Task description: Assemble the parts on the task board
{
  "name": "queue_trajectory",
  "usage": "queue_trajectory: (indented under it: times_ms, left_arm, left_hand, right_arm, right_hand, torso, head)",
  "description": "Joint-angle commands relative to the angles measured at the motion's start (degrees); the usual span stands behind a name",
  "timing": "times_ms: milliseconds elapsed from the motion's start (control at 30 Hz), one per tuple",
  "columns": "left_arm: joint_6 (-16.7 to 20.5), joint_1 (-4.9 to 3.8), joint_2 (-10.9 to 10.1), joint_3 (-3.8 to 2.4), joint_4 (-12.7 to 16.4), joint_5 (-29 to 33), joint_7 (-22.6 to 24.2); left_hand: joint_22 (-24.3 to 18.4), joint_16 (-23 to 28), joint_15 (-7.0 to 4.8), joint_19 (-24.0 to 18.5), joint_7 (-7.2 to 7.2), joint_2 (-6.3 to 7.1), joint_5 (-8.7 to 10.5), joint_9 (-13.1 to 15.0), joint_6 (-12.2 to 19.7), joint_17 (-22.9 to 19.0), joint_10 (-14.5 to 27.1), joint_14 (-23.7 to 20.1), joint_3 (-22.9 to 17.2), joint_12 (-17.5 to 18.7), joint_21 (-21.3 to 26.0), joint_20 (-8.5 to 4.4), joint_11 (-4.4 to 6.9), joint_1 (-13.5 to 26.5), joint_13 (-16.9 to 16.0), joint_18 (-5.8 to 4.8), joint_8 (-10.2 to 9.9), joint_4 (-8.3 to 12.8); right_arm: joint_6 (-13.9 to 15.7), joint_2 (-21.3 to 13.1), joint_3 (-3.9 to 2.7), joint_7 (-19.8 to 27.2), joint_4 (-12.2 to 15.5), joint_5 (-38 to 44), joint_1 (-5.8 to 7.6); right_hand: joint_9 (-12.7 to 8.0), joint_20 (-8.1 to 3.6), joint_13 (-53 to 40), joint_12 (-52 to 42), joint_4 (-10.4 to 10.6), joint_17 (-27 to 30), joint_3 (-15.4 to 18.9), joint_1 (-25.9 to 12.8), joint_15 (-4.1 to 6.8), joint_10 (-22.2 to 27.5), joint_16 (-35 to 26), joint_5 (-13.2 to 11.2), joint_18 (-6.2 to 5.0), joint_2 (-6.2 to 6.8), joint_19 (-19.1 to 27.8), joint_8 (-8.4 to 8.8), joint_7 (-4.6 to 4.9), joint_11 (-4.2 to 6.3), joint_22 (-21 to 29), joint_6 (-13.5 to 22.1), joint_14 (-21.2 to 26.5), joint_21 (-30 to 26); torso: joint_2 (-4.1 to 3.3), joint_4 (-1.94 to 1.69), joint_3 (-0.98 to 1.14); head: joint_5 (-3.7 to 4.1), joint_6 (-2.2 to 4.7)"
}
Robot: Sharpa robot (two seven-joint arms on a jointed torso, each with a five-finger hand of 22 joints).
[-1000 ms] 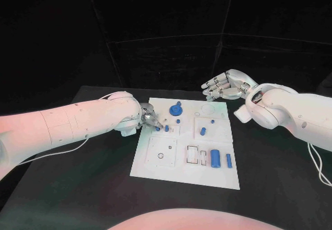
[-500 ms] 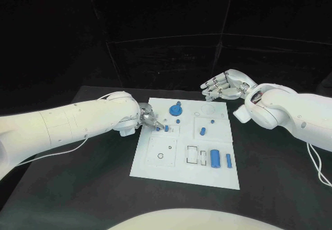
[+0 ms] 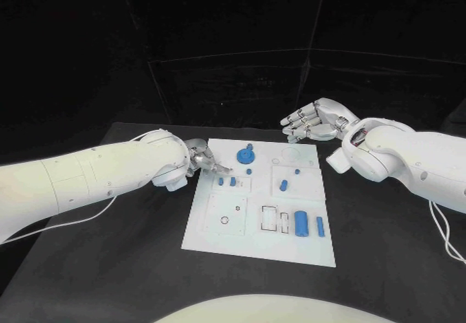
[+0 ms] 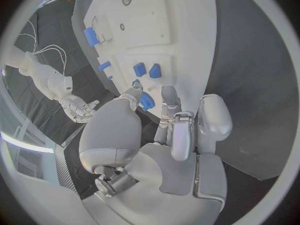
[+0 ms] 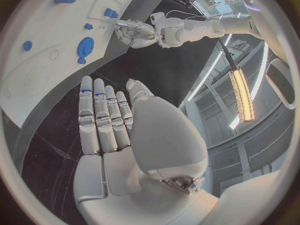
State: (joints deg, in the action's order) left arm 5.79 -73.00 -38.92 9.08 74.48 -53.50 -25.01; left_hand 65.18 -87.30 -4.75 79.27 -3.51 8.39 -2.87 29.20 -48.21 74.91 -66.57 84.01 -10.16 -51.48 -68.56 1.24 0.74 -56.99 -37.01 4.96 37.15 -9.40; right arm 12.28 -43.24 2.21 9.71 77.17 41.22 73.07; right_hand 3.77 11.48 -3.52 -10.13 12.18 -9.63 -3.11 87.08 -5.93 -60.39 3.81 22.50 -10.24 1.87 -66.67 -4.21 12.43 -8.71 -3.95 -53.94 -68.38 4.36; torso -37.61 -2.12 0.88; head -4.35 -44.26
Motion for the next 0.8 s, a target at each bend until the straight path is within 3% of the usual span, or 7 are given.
queue_trajectory:
  times_ms: [33, 133, 167, 233, 367, 633, 800]
  left_arm:
    - [6.6, -0.15, -0.2, -0.03, 0.2, 6.6, 11.7]
    - [7.3, -0.17, -0.1, -0.03, 0.1, 8.9, 17.6]
    - [7.4, -0.17, 0.0, -0.02, 0.0, 9.3, 18.9]
    - [7.7, -0.17, 0.2, -0.02, -0.2, 9.9, 21.6]
    - [7.9, -0.16, 1.3, 0.18, -0.8, 4.9, 25.9]
    - [7.9, -0.15, 5.3, 1.8, -2.4, -7.3, 27.9]
    - [8.2, -0.14, 7.3, 2.25, -4.0, -11.3, 26.6]
  left_hand:
    - [-8.5, 4.6, 1.36, -4.6, -1.61, -0.79, 0.04, -1.0, 3.0, 3.7, 3.9, 2.4, 1.7, 1.9, 8.3, 1.09, -1.4, -2.0, 1.2, 2.32, -1.4, -0.7]
    - [-20.9, 14.5, 2.97, -12.4, -3.21, -2.26, 0.05, -1.9, 5.6, -9.2, 9.6, -3.9, 2.4, 4.8, 21.2, 2.23, -3.08, -4.7, 2.7, 4.45, -2.4, -0.9]
    - [-23.0, 21.0, 3.99, -14.8, -4.32, -2.67, -0.01, -2.4, 7.1, -16.7, 12.7, -8.5, 2.8, 6.4, 24.4, 3.07, -4.19, -6.4, 3.6, 4.37, -3.1, -0.6]
    - [-24.2, 24.8, 4.74, -15.8, -4.99, -3.35, 0.12, -3.0, 8.0, -21.0, 14.6, -11.2, 2.9, 7.5, 26.3, 3.72, -4.96, -8.9, 4.4, 4.43, -3.4, 0.2]
    - [-25.7, 27.2, 5.0, -16.1, -5.15, -5.27, 0.1, -3.9, 7.7, -24.1, 16.0, -13.0, 0.1, 8.7, 28.3, 4.4, -5.12, -18.2, 6.0, 4.93, -3.4, 5.1]
    - [-28.0, 32.4, 5.56, -16.3, -5.38, -3.23, 0.14, -8.5, 7.0, -30.6, 20.5, -17.0, -0.6, 13.8, 31.4, 5.34, -5.98, -23.4, 10.7, 5.44, -7.9, 9.0]
    - [-27.7, 25.3, 5.56, -12.7, -5.58, -2.67, 0.14, -11.0, 5.0, -23.9, 20.9, -10.8, -1.5, 15.6, 30.1, 5.34, -6.29, -25.0, 13.3, 5.54, -9.7, 11.0]
  right_arm:
    - [0.5, 0.0, -0.03, 0.1, 0.1, 0.1, 0.11]
    - [0.6, 0.0, -0.03, 0.0, 0.1, 0.2, 0.11]
    - [0.6, 0.1, -0.03, 0.0, 0.0, 0.2, 0.11]
    - [0.6, 0.1, -0.03, 0.0, 0.0, 0.2, 0.11]
    - [0.6, 0.1, -0.02, 0.1, 0.0, 0.3, 0.11]
    - [0.7, 0.4, -0.02, 0.5, 0.0, 0.5, 0.11]
    - [0.7, 0.5, -0.01, 0.6, 0.1, 0.5, 0.11]
  right_hand:
    - [0.0, 0.12, 0.0, 0.3, 0.0, 0.1, -0.3, -0.5, 0.03, 0.1, -0.2, -0.3, -0.14, 0.01, 0.4, 0.3, 0.32, -0.31, 0.1, 0.2, 0.3, -0.3]
    - [0.0, 0.12, 0.0, 0.3, 0.0, 0.1, -0.3, -0.5, 0.03, 0.1, -0.2, -0.3, -0.14, 0.01, 0.4, 0.3, 0.32, -0.31, 0.1, 0.2, 0.3, -0.3]
    - [0.0, 0.12, 0.0, 0.3, 0.0, 0.1, -0.3, -0.5, 0.03, 0.1, -0.2, -0.3, -0.14, 0.01, 0.4, 0.3, 0.32, -0.31, 0.1, 0.2, 0.3, -0.3]
    - [0.0, 0.12, 0.0, 0.3, 0.0, 0.1, -0.3, -0.5, 0.03, 0.1, -0.2, -0.3, -0.14, 0.01, 0.4, 0.3, 0.32, -0.31, 0.1, 0.2, 0.3, -0.3]
    - [0.0, 0.14, 0.0, 0.2, 0.0, 0.2, -0.4, -0.7, 0.01, 0.1, -0.2, -0.3, -0.14, 0.04, 0.4, 0.28, 0.34, -0.32, 0.1, 0.2, 0.3, -0.4]
    - [0.1, 0.01, 0.0, 0.1, -0.5, 0.5, -1.8, -0.2, 0.2, -0.1, 0.0, -0.5, -0.23, 0.16, 0.3, -0.04, 0.04, -0.1, 0.0, -0.3, 0.1, -0.4]
    - [0.1, -0.04, 0.0, 0.1, -0.5, 0.6, -2.3, -0.3, 0.26, -0.2, 0.0, -0.6, -0.24, 0.2, 0.2, -0.18, -0.07, -0.02, 0.0, -0.7, 0.0, -0.3]
  torso:
    - [-0.01, 0.03, 0.08]
    - [-0.04, 0.01, 0.12]
    - [-0.05, 0.01, 0.1]
    - [-0.06, 0.06, 0.05]
    - [-0.1, 0.13, 0.06]
    - [-0.13, 0.2, 0.0]
    - [-0.17, 0.17, 0.04]
  head:
    - [-0.13, 0.16]
    - [-0.06, 0.31]
    - [0.0, 0.36]
    - [0.01, 0.36]
    - [0.44, 0.58]
    - [1.15, 0.98]
    - [1.85, 1.13]
